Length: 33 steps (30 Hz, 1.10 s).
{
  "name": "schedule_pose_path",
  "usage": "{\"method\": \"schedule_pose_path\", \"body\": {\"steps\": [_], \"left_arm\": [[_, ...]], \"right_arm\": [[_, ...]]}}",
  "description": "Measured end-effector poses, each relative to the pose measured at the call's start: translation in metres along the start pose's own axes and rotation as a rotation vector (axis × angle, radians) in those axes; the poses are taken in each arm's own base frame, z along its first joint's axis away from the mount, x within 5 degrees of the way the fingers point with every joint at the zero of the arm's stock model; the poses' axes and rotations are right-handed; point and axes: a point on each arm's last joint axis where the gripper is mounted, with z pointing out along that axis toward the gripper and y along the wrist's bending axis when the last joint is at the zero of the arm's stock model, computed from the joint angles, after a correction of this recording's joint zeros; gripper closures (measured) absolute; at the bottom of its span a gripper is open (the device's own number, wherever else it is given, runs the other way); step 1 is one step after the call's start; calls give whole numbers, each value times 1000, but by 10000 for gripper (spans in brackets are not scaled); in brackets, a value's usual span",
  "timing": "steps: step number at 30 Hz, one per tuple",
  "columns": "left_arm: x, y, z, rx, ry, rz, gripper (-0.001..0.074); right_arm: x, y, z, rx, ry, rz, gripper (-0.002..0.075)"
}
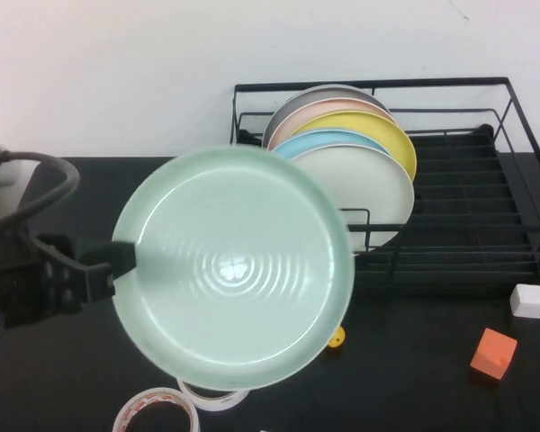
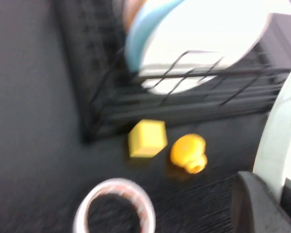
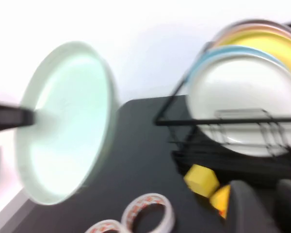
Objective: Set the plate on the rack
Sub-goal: Hand over the plate
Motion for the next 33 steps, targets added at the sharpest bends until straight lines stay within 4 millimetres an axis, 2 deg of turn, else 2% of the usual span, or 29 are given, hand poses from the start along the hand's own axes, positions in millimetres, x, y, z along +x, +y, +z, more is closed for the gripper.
{"method": "schedule_pose_path", "body": {"steps": [5, 8, 12, 20, 25, 29, 33], "left_arm": [[-6, -10, -3, 97, -71, 62, 729], [-6, -17, -4, 167, -83, 115, 729], [-9, -21, -5, 211, -116, 145, 729], [-14, -22, -5, 200, -185, 190, 729], [-13, -28, 12, 166, -193, 213, 730], [-7, -41, 33, 142, -181, 254, 729], [-1, -54, 44, 114, -195, 283, 730]], "right_arm": [[-45, 8, 24, -133, 51, -123, 322], [-64, 9, 40, -223, 104, -213, 241], [-85, 8, 61, -352, 154, -225, 213], [-122, 5, 95, -542, 180, -277, 207], [-131, 14, 110, -602, 173, -357, 207], [-131, 13, 119, -571, 173, -385, 207], [-130, 9, 121, -527, 188, -413, 207]]}}
